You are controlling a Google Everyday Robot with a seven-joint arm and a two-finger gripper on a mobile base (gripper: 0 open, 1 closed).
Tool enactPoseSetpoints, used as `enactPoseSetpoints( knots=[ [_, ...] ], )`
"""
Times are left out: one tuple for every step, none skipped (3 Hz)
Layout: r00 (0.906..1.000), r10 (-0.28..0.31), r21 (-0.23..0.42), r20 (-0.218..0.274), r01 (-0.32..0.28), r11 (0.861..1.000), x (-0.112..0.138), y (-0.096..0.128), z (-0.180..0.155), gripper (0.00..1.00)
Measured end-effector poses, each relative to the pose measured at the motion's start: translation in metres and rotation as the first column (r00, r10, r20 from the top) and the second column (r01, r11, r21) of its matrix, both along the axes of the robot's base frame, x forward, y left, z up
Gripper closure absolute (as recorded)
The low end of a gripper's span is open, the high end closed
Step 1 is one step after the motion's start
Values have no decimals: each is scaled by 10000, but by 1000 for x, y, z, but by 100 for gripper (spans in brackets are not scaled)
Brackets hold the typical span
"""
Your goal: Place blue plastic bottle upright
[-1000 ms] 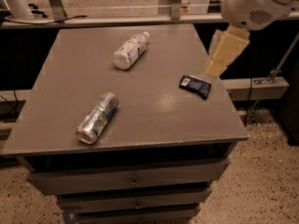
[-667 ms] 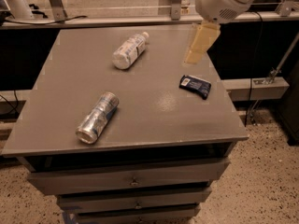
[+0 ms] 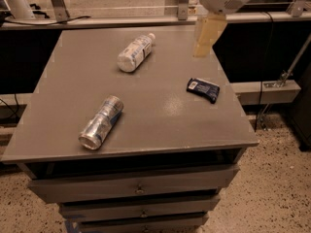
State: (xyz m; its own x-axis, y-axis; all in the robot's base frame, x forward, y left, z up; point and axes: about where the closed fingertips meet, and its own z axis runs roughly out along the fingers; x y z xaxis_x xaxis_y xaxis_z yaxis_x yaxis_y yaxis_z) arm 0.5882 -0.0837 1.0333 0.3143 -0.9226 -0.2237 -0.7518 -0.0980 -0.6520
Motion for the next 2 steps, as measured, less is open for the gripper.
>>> enactPoseSetpoints(
  knots=[
    [9863,1200,-1704,1135,-997,9803,55,17,16,0],
    [9517,2568,-3051,1686,-1973,9317,110,37,13,0]
  ],
)
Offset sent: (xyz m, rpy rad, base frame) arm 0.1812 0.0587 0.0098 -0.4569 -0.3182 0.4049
